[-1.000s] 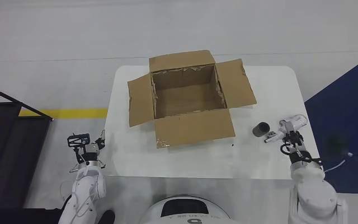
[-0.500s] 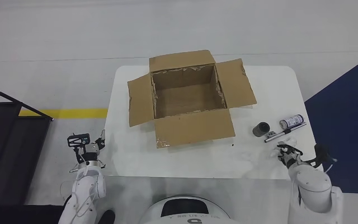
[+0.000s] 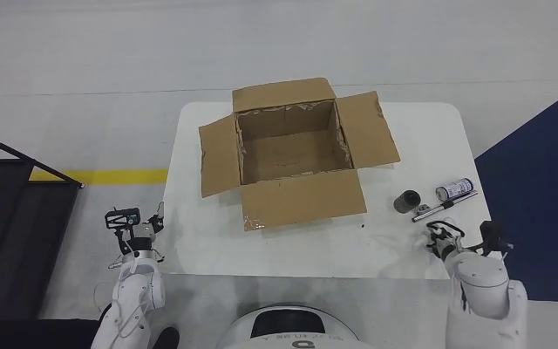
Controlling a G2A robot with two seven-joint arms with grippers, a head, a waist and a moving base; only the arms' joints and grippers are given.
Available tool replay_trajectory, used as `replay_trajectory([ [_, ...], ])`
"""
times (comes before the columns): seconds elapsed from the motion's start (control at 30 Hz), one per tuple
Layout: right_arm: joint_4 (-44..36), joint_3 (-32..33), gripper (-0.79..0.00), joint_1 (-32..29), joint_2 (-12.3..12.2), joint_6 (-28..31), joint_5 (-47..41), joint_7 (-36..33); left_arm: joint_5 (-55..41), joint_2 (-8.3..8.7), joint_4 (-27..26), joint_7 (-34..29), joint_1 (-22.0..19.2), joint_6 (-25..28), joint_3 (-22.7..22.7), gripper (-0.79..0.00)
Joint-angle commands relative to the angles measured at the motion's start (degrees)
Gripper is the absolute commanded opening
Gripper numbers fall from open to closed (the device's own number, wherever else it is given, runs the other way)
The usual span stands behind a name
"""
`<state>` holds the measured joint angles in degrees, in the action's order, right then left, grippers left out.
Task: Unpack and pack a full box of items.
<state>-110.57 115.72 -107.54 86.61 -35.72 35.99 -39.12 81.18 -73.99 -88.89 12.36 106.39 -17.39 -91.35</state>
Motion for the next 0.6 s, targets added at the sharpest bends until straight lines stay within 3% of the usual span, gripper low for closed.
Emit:
replay_trajectory([
  [0.0, -0.4, 0.1, -0.468, -0.4, -0.1, 0.0, -0.3, 0.1, 0.0, 0.00, 0.0, 0.0, 0.0, 0.0, 0.0, 0.000],
  [0.4, -3.5, 1.1, -0.394, -2.6, -0.2, -1.4, -3.3, 3.4, 0.0, 0.00, 0.0, 0.0, 0.0, 0.0, 0.0, 0.000],
  [0.43, -4.4, 1.7, -0.286, -3.0, -0.1, -1.4, -4.2, 4.6, 0.0, 0.00, 0.0, 0.0, 0.0, 0.0, 0.0, 0.000],
  [0.47, -5.5, 2.0, -0.080, -3.6, 0.1, -1.1, -5.4, 5.8, 0.0, 0.00, 0.0, 0.0, 0.0, 0.0, 0.0, 0.000],
  [0.5, -7.1, 2.6, 0.000, -4.3, 0.3, -0.5, -7.2, 7.5, 0.0, 0.00, 0.0, 0.0, 0.0, 0.0, 0.0, 0.000],
  [0.57, -10.2, 4.0, 0.000, -5.9, 0.9, 1.9, -11.8, 11.6, 0.0, 0.00, 0.0, 0.0, 0.0, 0.0, 0.0, 0.000],
])
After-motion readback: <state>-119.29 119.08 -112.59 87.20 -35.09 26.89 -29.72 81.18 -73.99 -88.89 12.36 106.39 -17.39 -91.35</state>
